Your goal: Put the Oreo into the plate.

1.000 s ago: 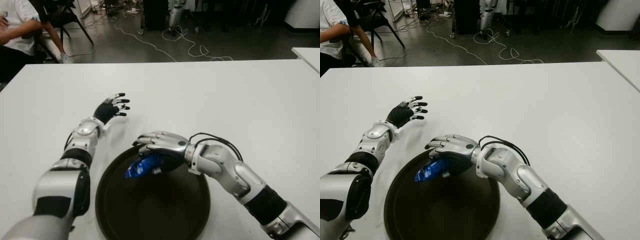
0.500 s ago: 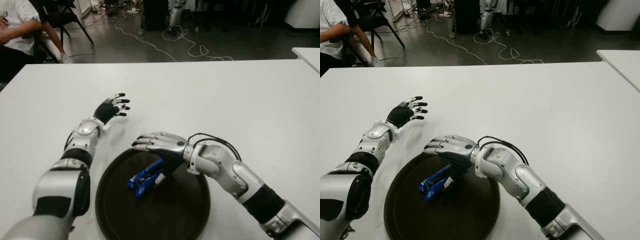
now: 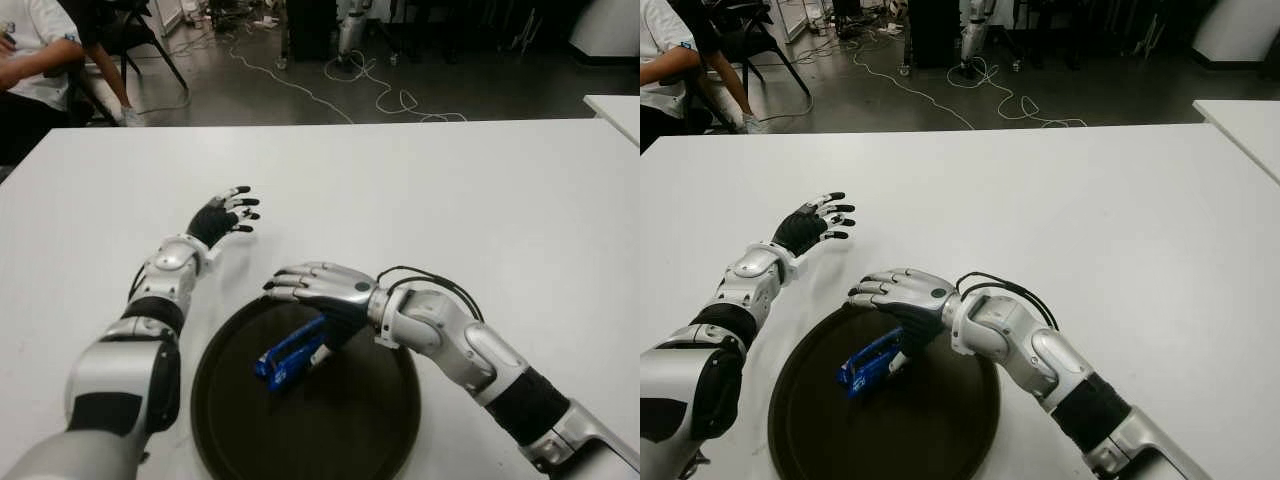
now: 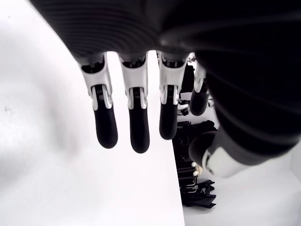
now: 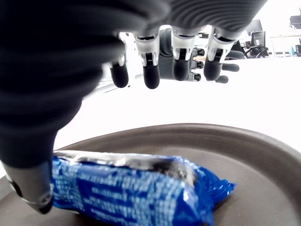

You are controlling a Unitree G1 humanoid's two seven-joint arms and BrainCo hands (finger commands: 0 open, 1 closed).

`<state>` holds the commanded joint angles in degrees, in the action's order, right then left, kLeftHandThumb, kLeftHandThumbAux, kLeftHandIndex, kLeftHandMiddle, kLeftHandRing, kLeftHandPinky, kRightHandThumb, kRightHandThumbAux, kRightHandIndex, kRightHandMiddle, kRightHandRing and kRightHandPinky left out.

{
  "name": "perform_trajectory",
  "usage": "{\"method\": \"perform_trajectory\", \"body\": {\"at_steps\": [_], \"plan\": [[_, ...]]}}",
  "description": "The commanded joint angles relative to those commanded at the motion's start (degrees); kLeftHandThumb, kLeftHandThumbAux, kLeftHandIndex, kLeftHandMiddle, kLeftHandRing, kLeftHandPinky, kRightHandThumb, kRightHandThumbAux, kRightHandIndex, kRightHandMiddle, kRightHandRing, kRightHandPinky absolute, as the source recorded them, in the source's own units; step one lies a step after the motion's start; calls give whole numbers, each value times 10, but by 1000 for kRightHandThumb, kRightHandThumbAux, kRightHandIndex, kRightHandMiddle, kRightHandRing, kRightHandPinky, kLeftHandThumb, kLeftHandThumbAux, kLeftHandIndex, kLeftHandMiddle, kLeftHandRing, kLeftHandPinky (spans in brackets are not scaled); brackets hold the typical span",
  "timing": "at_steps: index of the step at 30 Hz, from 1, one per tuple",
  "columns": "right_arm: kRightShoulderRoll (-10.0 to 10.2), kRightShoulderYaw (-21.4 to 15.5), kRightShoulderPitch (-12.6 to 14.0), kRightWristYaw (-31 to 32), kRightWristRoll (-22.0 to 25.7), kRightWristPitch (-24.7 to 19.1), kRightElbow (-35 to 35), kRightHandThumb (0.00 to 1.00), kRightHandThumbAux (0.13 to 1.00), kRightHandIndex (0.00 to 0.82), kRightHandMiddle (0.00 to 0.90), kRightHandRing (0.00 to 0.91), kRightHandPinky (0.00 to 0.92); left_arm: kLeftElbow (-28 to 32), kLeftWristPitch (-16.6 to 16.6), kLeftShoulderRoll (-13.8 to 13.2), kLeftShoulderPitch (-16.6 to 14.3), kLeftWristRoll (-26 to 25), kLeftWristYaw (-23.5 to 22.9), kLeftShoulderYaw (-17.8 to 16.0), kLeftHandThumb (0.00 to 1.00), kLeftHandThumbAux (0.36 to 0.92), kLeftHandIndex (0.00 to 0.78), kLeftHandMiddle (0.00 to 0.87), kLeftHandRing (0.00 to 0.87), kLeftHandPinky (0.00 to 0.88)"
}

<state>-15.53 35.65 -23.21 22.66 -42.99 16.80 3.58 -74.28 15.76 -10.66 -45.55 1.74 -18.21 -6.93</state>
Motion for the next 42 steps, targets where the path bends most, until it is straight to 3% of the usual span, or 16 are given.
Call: {"method": "perform_trajectory", "body": {"at_steps": [13,18,24,33,37,40,42], "plan": [[-23,-24,-23,3,17,16,4,0,693,0,0,0,0,-1,-1,1,-1,-1,-1,-2,0,639,142,235,274,314],[-68,-83,-31,32,69,25,-36,0,702,0,0,0,0,-1,-1,1,-1,3,4,2,0,635,141,229,270,317],[-63,-110,-40,10,96,32,-7,0,701,0,0,0,0,-2,-8,1,-3,2,7,2,0,632,153,241,282,330],[-48,-152,-79,-97,119,85,135,0,693,0,0,0,0,-3,-9,-1,-2,10,17,8,0,600,176,233,262,298],[-67,-173,-139,-144,129,117,295,0,681,15,23,5,17,-3,-9,0,-3,13,21,11,0,609,171,218,248,294],[-68,-168,-161,-177,111,119,365,0,662,33,43,23,39,-3,-9,1,-3,11,18,9,0,621,162,216,251,300],[-62,-154,-184,-243,84,116,460,0,657,54,71,52,65,-3,-10,2,-4,7,13,6,0,630,156,220,258,307]]}}
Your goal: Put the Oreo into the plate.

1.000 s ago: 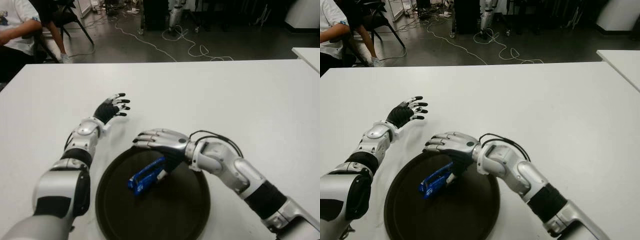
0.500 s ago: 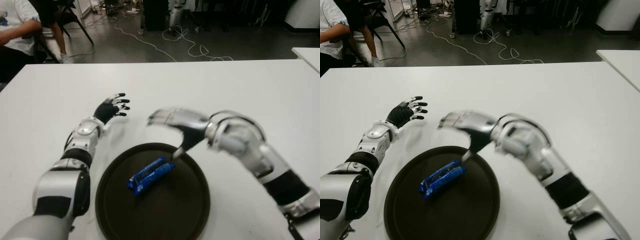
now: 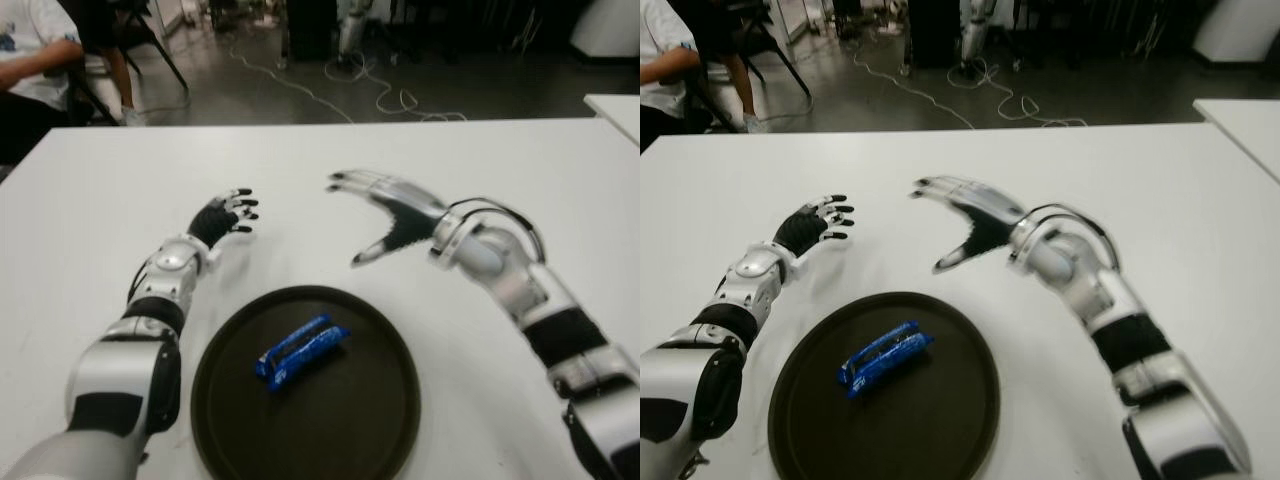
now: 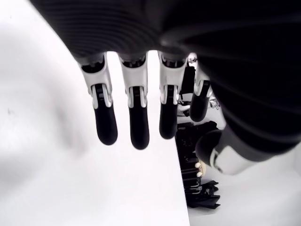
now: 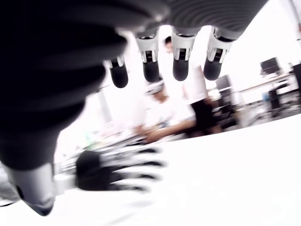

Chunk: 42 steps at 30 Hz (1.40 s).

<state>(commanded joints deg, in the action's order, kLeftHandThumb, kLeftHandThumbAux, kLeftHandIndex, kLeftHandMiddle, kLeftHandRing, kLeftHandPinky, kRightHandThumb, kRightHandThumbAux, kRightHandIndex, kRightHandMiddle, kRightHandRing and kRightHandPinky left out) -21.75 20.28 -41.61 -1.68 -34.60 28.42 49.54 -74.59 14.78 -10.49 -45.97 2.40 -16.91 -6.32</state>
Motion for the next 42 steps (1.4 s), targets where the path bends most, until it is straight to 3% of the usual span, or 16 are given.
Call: {"method": "perform_trajectory", "body": {"at_steps": [2,6,7,12,14,18,22,25,28,34,42], "plan": [[6,7,-10,-52,-12,-1,62,0,655,70,93,74,84,0,-1,1,0,-2,-2,-2,0,636,151,224,264,312],[32,-16,-10,-163,10,-18,178,0,707,129,170,158,173,0,0,3,0,-4,-1,-4,0,651,144,230,275,319],[35,-25,-11,-178,20,-22,196,27,723,159,211,209,238,0,0,3,0,-4,0,-4,0,655,142,230,273,314],[35,-53,-10,-210,50,-44,241,144,757,273,327,339,377,-1,-1,1,-1,-7,-5,-8,0,657,135,233,273,313],[44,-76,-16,-198,78,-50,248,179,764,304,352,365,398,-1,-1,0,-1,-8,-6,-9,0,655,133,233,274,314],[76,-178,-33,-125,194,-62,257,260,774,378,398,412,435,-2,-1,-1,-1,-8,-7,-11,0,647,136,235,281,327],[86,-259,-43,-58,283,-86,265,269,777,397,416,433,448,-2,2,-2,0,-5,-8,-10,0,646,141,234,281,329],[87,-283,-46,-36,307,-101,267,262,778,396,420,438,449,-2,3,-2,0,-4,-8,-10,0,645,142,232,279,328],[89,-300,-47,-16,323,-123,271,192,773,367,425,452,462,-2,4,-2,1,-4,-8,-10,0,648,137,228,274,319],[93,-297,-50,3,312,-131,272,123,761,329,421,460,479,-1,4,-1,2,-5,-8,-11,0,647,135,228,272,323],[102,-299,-50,18,312,-128,267,108,758,327,418,460,484,-2,5,-1,2,-3,-5,-10,0,668,142,233,274,315]]}}
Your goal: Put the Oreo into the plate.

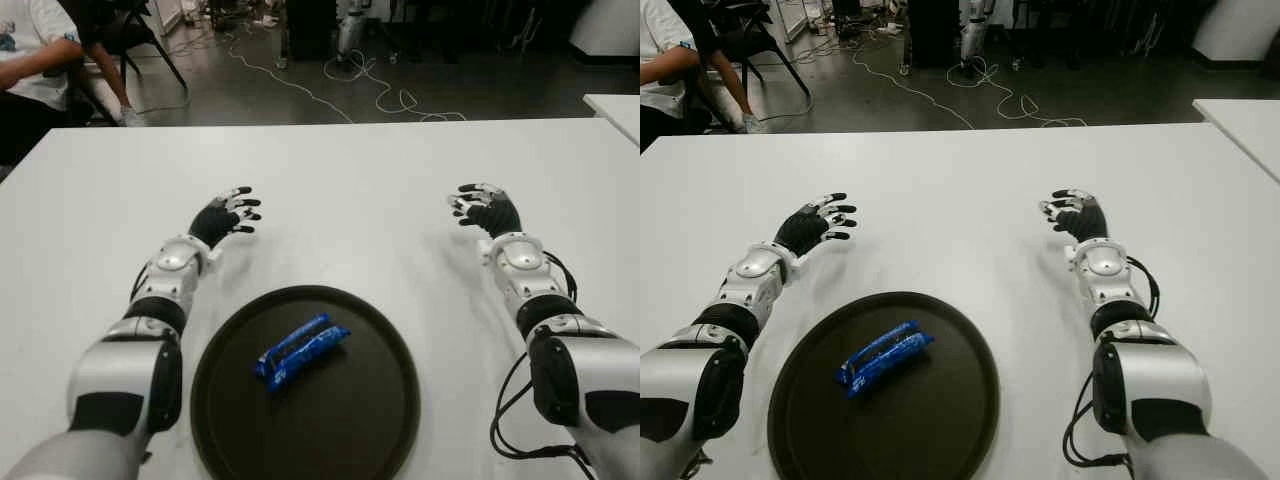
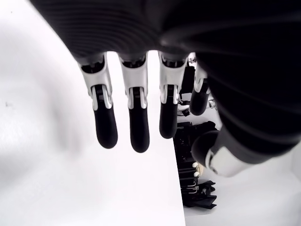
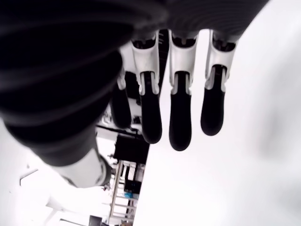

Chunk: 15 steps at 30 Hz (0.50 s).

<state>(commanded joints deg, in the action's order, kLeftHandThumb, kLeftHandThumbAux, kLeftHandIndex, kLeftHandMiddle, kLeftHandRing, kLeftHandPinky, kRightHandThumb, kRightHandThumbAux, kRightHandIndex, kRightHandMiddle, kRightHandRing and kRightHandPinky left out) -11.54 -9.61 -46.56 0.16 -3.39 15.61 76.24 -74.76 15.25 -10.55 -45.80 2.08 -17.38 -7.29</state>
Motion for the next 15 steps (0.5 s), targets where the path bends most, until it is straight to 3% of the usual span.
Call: {"method": "perform_trajectory", "body": {"at_steps": [15], "plan": [[7,-34,-4,38,32,-12,-2,1,740,280,387,443,479,-1,0,1,1,0,6,-2,0,673,136,227,273,322]]}}
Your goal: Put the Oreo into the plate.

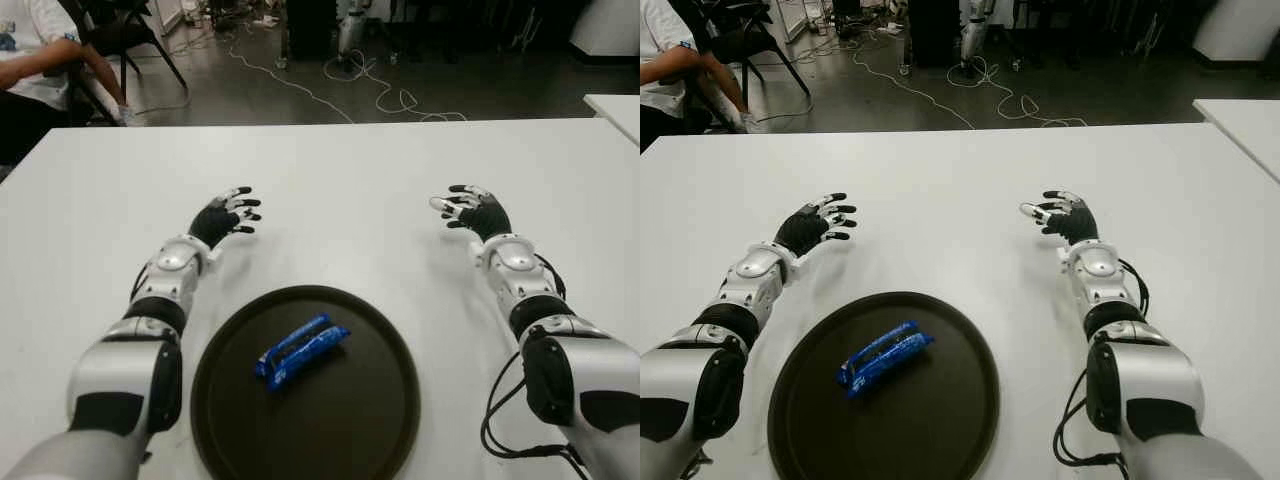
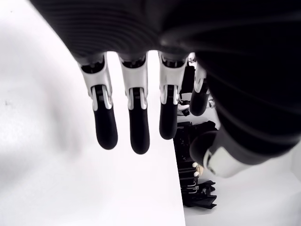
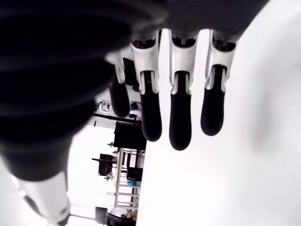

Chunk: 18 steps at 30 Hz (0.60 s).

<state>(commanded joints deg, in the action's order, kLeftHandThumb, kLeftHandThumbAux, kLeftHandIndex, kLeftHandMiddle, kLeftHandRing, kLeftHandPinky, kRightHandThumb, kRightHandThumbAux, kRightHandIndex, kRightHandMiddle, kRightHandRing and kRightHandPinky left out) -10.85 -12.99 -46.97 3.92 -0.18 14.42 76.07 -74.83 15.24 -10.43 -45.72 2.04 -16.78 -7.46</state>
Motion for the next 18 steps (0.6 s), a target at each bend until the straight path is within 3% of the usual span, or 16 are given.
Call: {"method": "perform_trajectory", "body": {"at_steps": [7,18], "plan": [[2,-9,1,3,8,3,0,0,726,260,368,419,451,0,-4,0,-2,2,2,2,0,671,133,223,270,324],[5,3,2,-10,-6,10,0,0,778,272,380,422,449,0,-2,1,-1,-4,1,-4,0,670,131,218,270,336]]}}
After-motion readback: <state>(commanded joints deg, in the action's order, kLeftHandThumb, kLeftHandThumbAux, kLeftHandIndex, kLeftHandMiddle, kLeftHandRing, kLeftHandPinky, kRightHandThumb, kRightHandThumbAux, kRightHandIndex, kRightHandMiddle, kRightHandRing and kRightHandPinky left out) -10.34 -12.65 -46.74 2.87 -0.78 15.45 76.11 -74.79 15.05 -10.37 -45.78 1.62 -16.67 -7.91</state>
